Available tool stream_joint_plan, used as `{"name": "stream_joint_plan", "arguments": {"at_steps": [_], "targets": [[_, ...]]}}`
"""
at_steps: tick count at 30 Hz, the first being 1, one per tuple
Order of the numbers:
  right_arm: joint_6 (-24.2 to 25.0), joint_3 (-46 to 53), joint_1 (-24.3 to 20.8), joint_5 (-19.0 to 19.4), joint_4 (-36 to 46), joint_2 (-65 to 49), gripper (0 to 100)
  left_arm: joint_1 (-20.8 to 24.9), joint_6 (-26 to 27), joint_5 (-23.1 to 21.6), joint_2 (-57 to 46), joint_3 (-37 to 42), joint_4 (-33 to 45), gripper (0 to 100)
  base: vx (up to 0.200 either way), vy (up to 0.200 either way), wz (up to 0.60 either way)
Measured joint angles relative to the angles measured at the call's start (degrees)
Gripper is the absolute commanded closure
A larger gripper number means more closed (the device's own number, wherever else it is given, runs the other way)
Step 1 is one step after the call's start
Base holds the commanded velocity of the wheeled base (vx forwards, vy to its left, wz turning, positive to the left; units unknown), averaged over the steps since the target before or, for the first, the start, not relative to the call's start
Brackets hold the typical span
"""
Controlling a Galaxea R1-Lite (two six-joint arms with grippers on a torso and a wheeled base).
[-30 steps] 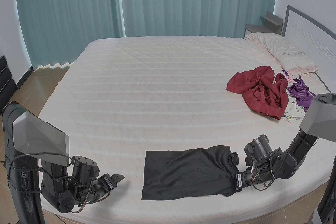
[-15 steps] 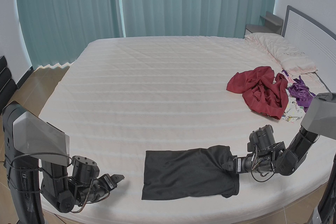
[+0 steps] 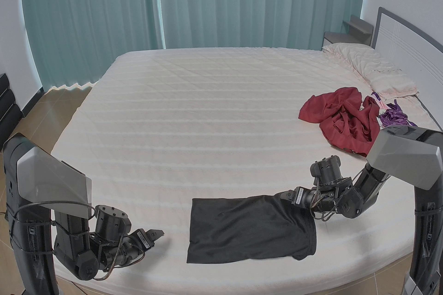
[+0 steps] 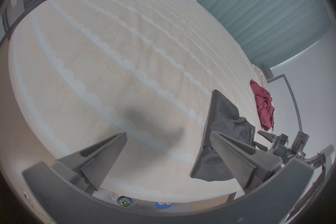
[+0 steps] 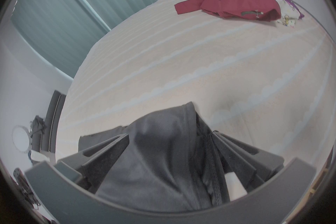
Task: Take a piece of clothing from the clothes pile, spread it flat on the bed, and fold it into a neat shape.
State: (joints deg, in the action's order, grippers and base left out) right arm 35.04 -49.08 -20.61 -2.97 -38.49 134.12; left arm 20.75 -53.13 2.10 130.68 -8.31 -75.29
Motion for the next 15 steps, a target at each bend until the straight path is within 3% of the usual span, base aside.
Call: {"name": "stream_joint_plan", "arguments": {"at_steps": [2, 3, 15], "targets": [[0.9, -2.3, 0.6, -0.1, 0.0, 1.9, 0, 0.0, 0.0, 0.0, 0.0, 0.0, 0.0, 0, 0.0, 0.0, 0.0], [1.3, -3.2, 0.8, -0.1, 0.0, 2.6, 100, 0.0, 0.0, 0.0, 0.0, 0.0, 0.0, 0, 0.0, 0.0, 0.0], [7.3, -6.9, 2.4, -0.3, -0.4, 5.9, 100, 0.0, 0.0, 0.0, 0.0, -0.1, 0.0, 0, 0.0, 0.0, 0.0]]}}
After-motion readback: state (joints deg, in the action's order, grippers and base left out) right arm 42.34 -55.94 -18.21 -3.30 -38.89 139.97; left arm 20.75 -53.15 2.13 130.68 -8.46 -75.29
